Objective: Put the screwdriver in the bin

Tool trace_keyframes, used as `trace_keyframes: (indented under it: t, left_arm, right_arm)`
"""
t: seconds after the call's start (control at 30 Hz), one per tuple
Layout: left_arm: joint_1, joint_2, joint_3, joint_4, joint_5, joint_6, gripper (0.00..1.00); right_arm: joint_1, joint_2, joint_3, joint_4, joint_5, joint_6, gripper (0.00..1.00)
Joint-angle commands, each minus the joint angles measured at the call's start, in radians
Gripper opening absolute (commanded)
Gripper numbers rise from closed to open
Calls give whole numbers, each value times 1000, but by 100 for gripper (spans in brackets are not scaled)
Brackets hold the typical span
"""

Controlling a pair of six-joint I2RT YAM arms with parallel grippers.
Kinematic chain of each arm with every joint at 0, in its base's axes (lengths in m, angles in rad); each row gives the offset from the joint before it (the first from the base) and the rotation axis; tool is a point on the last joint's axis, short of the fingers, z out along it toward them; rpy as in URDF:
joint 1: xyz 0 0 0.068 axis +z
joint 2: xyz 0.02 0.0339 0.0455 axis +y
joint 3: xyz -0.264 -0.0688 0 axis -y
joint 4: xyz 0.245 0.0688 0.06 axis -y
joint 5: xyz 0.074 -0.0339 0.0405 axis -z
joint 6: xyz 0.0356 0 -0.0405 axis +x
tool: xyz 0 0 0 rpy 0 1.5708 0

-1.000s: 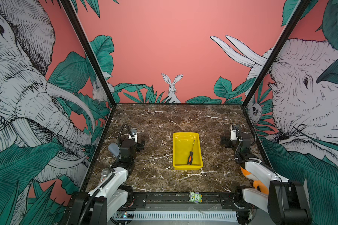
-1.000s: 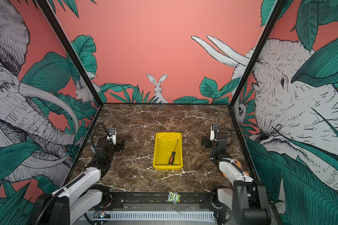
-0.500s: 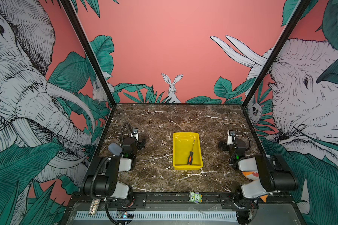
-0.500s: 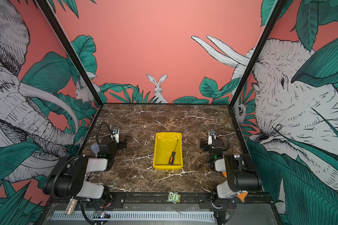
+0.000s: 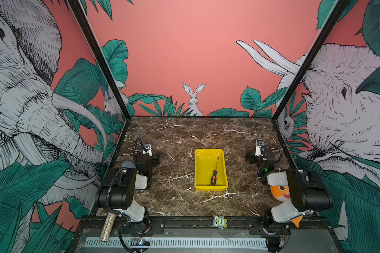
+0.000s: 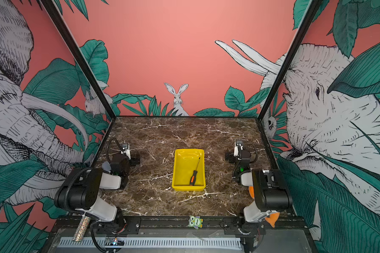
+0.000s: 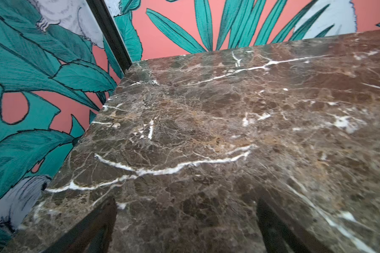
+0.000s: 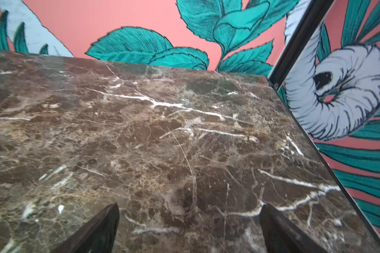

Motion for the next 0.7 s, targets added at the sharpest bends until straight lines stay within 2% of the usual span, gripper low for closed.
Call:
trace_keyframes:
  t: [0.0, 0.03, 0.2, 0.3, 0.67]
  left_arm:
    - [2, -21, 76, -108, 93, 16, 100]
    - [2, -18, 96, -143, 151, 42, 100]
    - [5, -16, 79, -110, 209, 58, 100]
    - [6, -15, 91, -129, 141, 32, 100]
    - [6, -16, 90, -131, 145, 34, 100]
  right_arm:
    - [-5, -5, 3, 2, 30, 14, 99]
    - [-5, -5, 2, 2, 31, 13, 99]
    - [-5, -5, 2, 4, 31, 13, 99]
    - [-5, -5, 1, 5, 31, 12, 99]
    - [-5, -5, 1, 4, 31, 13, 99]
